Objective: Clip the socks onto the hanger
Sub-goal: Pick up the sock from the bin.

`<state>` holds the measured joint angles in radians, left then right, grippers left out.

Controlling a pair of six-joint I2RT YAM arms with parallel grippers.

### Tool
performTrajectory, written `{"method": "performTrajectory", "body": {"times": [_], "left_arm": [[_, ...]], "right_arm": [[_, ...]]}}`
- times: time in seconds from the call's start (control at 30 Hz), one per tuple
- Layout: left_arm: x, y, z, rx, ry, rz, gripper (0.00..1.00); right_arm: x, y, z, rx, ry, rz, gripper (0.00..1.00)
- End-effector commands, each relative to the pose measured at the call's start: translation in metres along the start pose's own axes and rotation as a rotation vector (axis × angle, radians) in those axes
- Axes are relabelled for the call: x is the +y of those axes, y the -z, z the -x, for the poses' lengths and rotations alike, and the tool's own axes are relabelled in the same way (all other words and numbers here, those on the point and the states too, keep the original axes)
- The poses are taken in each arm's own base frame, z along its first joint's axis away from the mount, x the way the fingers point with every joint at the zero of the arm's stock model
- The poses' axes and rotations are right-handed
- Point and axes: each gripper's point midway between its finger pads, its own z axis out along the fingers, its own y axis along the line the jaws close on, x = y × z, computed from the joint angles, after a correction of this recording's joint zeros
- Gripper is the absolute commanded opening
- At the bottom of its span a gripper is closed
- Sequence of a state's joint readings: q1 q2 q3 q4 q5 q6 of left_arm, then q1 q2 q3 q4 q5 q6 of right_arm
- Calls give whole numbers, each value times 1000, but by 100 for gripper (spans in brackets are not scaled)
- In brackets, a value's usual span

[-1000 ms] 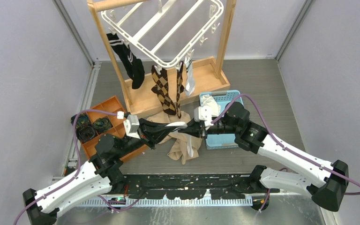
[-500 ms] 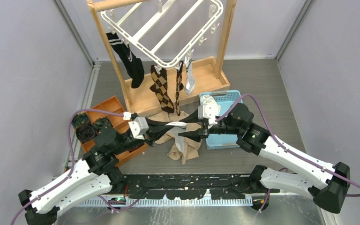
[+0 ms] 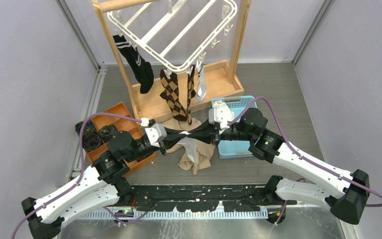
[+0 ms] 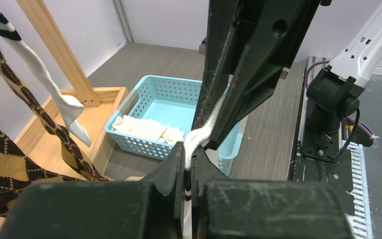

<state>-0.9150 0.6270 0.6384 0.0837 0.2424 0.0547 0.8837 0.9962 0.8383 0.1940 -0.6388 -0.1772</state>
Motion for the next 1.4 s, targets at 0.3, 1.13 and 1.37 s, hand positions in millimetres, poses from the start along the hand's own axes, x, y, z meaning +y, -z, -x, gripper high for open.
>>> {"method": "performTrajectory", "body": {"times": [0.3, 1.13, 1.37], "left_arm": [[-1, 17, 25, -105, 69, 32, 8], [-14, 43, 13, -159, 428, 63, 60], [-14, 37, 15, -234, 601, 62, 61]], "right_arm": [[1, 8, 22, 26, 222, 51, 1], [18, 16, 20, 48, 509, 213, 1], [20, 16, 17, 60, 568, 246, 1]]}}
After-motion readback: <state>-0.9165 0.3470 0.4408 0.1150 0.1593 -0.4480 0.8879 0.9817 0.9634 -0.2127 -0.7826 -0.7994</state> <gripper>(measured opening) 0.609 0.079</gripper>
